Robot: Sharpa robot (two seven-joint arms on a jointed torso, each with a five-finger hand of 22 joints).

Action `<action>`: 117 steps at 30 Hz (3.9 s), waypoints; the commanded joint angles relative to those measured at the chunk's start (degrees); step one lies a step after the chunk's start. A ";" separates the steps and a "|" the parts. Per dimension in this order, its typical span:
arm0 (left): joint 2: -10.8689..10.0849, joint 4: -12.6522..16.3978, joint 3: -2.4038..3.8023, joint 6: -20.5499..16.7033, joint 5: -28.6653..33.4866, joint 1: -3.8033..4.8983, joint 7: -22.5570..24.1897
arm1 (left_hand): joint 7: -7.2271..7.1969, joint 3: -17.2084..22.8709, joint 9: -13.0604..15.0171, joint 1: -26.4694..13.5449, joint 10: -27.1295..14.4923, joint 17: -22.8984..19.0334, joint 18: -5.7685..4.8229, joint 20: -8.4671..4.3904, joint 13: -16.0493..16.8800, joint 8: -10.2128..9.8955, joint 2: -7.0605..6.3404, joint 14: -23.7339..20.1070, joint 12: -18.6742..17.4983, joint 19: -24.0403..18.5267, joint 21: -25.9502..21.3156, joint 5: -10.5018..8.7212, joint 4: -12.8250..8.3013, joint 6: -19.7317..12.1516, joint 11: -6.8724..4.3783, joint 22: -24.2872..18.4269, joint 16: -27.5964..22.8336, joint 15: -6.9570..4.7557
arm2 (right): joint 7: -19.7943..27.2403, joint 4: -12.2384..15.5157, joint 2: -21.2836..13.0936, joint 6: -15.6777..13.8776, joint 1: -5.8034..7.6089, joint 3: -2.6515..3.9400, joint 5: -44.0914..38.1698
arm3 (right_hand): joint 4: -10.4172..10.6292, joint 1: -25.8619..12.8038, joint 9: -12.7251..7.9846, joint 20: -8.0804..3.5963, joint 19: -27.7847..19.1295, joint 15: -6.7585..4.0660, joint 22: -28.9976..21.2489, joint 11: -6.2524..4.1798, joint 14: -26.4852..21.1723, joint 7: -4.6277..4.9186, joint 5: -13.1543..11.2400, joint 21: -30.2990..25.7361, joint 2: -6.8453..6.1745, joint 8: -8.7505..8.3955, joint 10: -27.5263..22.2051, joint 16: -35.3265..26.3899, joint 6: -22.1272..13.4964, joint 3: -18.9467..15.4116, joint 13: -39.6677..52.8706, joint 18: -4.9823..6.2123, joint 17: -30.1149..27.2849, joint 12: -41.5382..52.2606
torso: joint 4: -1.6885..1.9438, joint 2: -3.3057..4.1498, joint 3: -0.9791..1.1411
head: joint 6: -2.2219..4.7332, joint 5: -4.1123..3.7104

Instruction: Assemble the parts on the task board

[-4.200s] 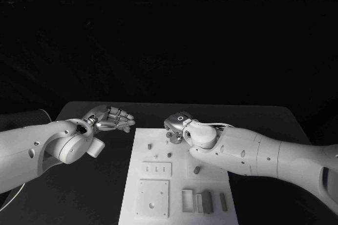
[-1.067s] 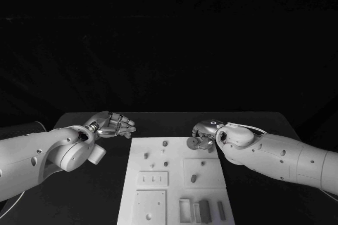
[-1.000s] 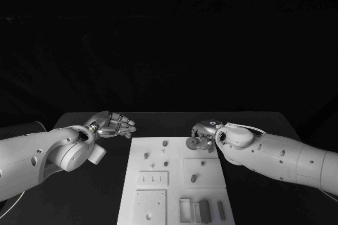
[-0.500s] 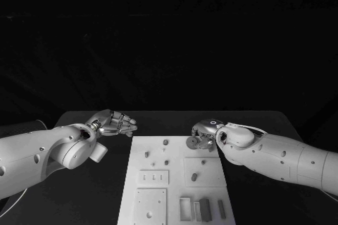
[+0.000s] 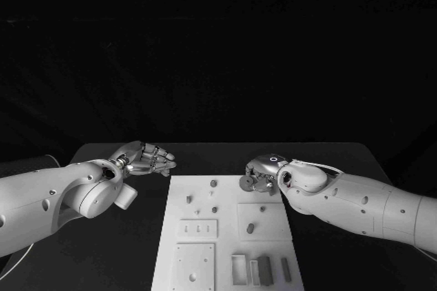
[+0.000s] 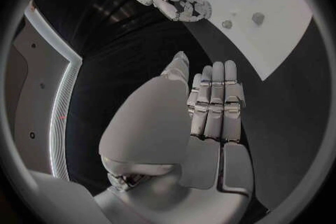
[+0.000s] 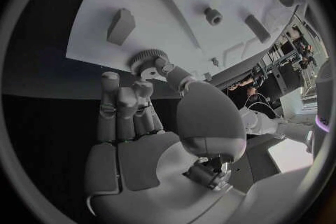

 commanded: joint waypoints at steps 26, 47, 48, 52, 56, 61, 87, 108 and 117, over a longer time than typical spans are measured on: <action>-0.03 0.13 0.04 0.76 -0.18 0.10 -0.22 | 0.08 0.27 -0.07 -0.44 -0.40 0.19 0.84 -0.19 -0.04 -0.36 -0.32 0.40 -0.49 0.27 -0.23 0.00 -0.03 -0.60 0.07 0.10 -0.45 0.05 | -0.68 0.07 0.51 3.66 -0.42 -0.26 -0.77 | -3.35 -1.19 -0.78 0.20 -0.72 -0.17 1.06 -0.22 -0.33 0.49 0.01 0.29 1.97 -0.44 -1.65 0.40 4.59 0.37 -1.90 0.86 -0.13 0.57 | 0.09 0.08 -0.08 | -0.63 -0.07; -0.26 -0.02 0.04 0.75 -0.18 0.10 -0.32 | 0.11 0.30 -0.07 -0.46 -0.43 0.25 0.84 -0.20 -0.04 -0.40 -0.36 0.42 -0.55 0.29 -0.25 0.00 -0.03 -0.67 0.10 0.11 -0.51 0.04 | -1.30 1.92 -0.24 0.60 -0.42 -0.23 -1.02 | -0.65 -3.29 -0.17 -0.31 0.28 -1.21 0.89 -1.38 0.53 -0.73 0.04 0.66 0.64 0.96 -0.77 0.74 7.84 1.24 -2.90 0.86 -0.31 1.28 | 0.02 -0.05 0.03 | -1.08 0.02; -0.27 -0.02 0.04 0.74 -0.18 0.10 -0.32 | 0.11 0.30 -0.07 -0.47 -0.43 0.26 0.84 -0.20 -0.04 -0.40 -0.36 0.43 -0.56 0.29 -0.25 0.00 -0.03 -0.67 0.10 0.11 -0.51 0.04 | -1.36 2.09 -0.33 0.50 -0.42 -0.22 -1.07 | -0.56 -3.26 -0.15 -0.33 0.30 -1.22 0.89 -1.41 0.55 -0.76 0.04 0.66 0.72 0.99 -0.76 0.75 7.90 1.32 -2.92 0.86 -0.32 1.29 | 0.01 -0.04 0.01 | -1.08 0.02; -0.30 -0.13 0.04 0.67 -0.18 0.10 -0.30 | 0.12 0.30 -0.07 -0.47 -0.44 0.27 0.84 -0.20 -0.03 -0.41 -0.38 0.43 -0.57 0.29 -0.26 0.00 -0.04 -0.68 0.11 0.11 -0.53 0.04 | -1.84 3.08 -0.75 -0.20 -0.42 -0.14 -1.54 | -0.41 -3.19 -0.09 -0.38 0.33 -1.27 0.89 -1.46 0.59 -0.82 0.02 0.67 0.87 1.08 -0.73 0.76 8.07 1.46 -2.97 0.86 -0.32 1.31 | 0.00 -0.01 0.02 | -1.07 0.11; -0.36 -0.14 0.04 0.60 -0.18 0.10 -0.27 | 0.12 0.32 -0.07 -0.46 -0.44 0.28 0.85 -0.20 -0.03 -0.41 -0.39 0.44 -0.58 0.29 -0.26 0.00 -0.05 -0.69 0.11 0.12 -0.54 0.04 | -2.80 4.87 -1.32 -2.38 -0.42 0.01 -3.12 | -0.43 -3.08 0.03 -0.46 0.37 -1.35 0.92 -1.57 0.64 -0.94 -0.02 0.70 0.60 1.24 -0.68 0.77 8.37 1.50 -3.04 0.86 -0.34 1.34 | -0.08 -0.03 0.02 | -0.98 0.30; -0.44 -0.11 0.04 0.54 -0.18 0.10 -0.26 | 0.12 0.33 -0.06 -0.45 -0.44 0.30 0.85 -0.20 -0.03 -0.41 -0.41 0.44 -0.59 0.30 -0.27 0.00 -0.05 -0.69 0.11 0.12 -0.55 0.04 | -3.83 7.22 -2.05 -2.99 -0.39 0.49 -4.08 | -0.37 -3.07 0.11 -0.51 0.42 -1.43 0.93 -1.65 0.68 -1.02 -0.03 0.71 0.17 1.33 -0.64 0.74 8.56 1.50 -3.15 0.86 -0.37 1.31 | -0.09 -0.01 0.02 | -0.94 0.27; -0.45 0.03 0.03 0.55 -0.21 0.10 -0.19 | 0.13 0.39 -0.04 -0.41 -0.44 0.38 0.84 -0.20 -0.01 -0.42 -0.47 0.48 -0.65 0.32 -0.30 0.00 -0.05 -0.71 0.12 0.14 -0.64 0.03 | -4.85 8.30 6.52 -3.87 -0.17 0.16 -10.68 | 1.25 -3.42 0.24 -0.67 0.66 -1.59 0.84 -1.78 0.91 -1.12 -0.02 0.59 -1.27 1.23 -0.32 0.55 8.61 1.85 -3.65 0.86 -0.56 1.21 | 0.25 -0.01 -0.17 | -0.73 0.21; -0.26 0.01 0.03 1.00 -0.21 0.11 -0.45 | 0.14 0.50 -0.03 -0.36 -0.44 0.46 0.83 -0.20 0.01 -0.43 -0.43 0.49 -0.71 0.31 -0.34 0.01 -0.05 -0.73 0.13 0.16 -0.73 0.04 | -7.37 4.95 10.07 -3.10 -1.21 -1.14 -11.74 | 1.75 -3.43 0.13 -0.72 0.63 -1.48 0.83 -1.61 0.88 -0.93 -0.04 0.48 -1.97 0.82 -0.38 0.40 8.03 1.90 -3.92 0.86 -0.65 1.07 | 0.08 -0.05 -0.07 | -0.80 1.00; -0.29 -0.01 0.03 1.04 -0.21 0.12 -0.47 | 0.15 0.50 -0.03 -0.39 -0.46 0.48 0.83 -0.19 0.02 -0.45 -0.46 0.49 -0.74 0.31 -0.36 0.01 -0.04 -0.76 0.14 0.16 -0.76 0.04 | -8.16 4.55 10.18 -4.54 -1.25 -1.15 -12.46 | 1.75 -3.24 0.13 -0.74 0.59 -1.45 0.83 -1.59 0.88 -0.91 -0.03 0.44 -2.02 0.78 -0.38 0.37 7.98 2.00 -3.98 0.86 -0.67 1.05 | -0.05 0.00 0.02 | -0.57 1.15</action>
